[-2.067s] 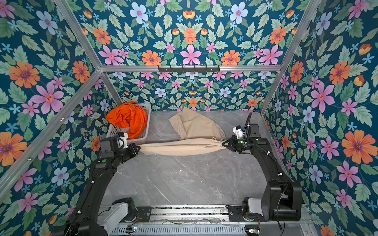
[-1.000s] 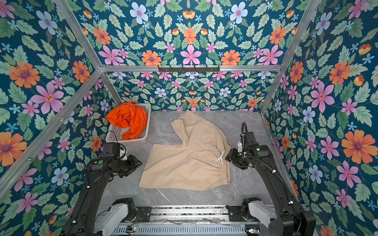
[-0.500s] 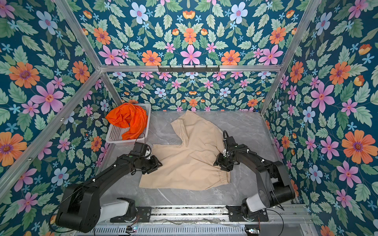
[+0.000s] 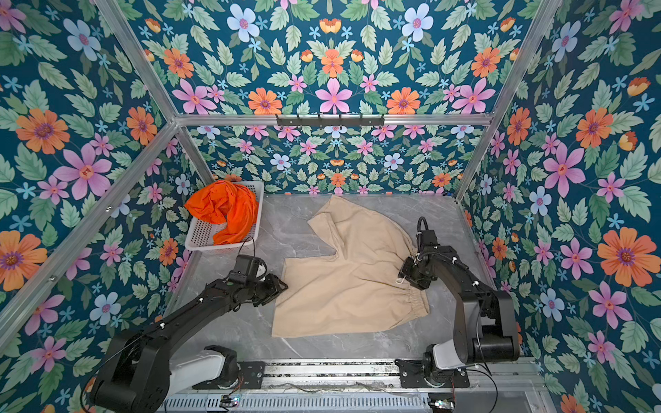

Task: Fold and stack the shorts
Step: 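Release the shorts and pull both grippers back toward the robot, then reach the right gripper across to the leg hem farthest from the robot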

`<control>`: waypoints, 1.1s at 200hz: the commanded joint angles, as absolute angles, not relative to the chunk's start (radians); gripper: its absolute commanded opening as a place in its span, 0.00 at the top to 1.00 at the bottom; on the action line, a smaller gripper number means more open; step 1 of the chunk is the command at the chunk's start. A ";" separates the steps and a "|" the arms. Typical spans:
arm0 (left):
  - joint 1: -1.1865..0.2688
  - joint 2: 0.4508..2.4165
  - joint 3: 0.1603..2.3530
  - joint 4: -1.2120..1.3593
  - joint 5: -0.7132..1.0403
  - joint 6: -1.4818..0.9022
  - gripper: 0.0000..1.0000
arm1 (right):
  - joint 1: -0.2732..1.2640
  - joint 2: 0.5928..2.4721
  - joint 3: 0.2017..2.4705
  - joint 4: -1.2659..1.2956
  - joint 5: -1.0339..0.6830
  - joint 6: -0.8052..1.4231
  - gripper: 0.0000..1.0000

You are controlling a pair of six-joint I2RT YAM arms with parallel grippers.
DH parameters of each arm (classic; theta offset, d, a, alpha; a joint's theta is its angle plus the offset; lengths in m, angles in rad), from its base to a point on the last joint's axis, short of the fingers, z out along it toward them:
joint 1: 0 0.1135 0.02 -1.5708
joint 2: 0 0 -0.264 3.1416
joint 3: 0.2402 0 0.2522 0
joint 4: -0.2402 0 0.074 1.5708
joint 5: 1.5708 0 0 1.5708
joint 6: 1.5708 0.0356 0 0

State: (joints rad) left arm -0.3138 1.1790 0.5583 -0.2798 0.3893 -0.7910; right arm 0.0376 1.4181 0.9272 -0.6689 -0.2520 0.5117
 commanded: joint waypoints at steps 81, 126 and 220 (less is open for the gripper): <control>-0.207 1.400 0.755 -0.169 0.347 -0.582 0.59 | 0.193 1.428 0.871 -0.525 -0.340 0.453 0.48; -0.212 1.545 0.860 -0.078 0.438 -0.571 0.59 | 0.192 1.481 0.857 -0.490 -0.353 0.436 0.48; -0.253 1.780 1.193 -0.043 0.407 -0.589 0.58 | 0.498 1.698 1.233 -0.311 -0.169 0.197 0.37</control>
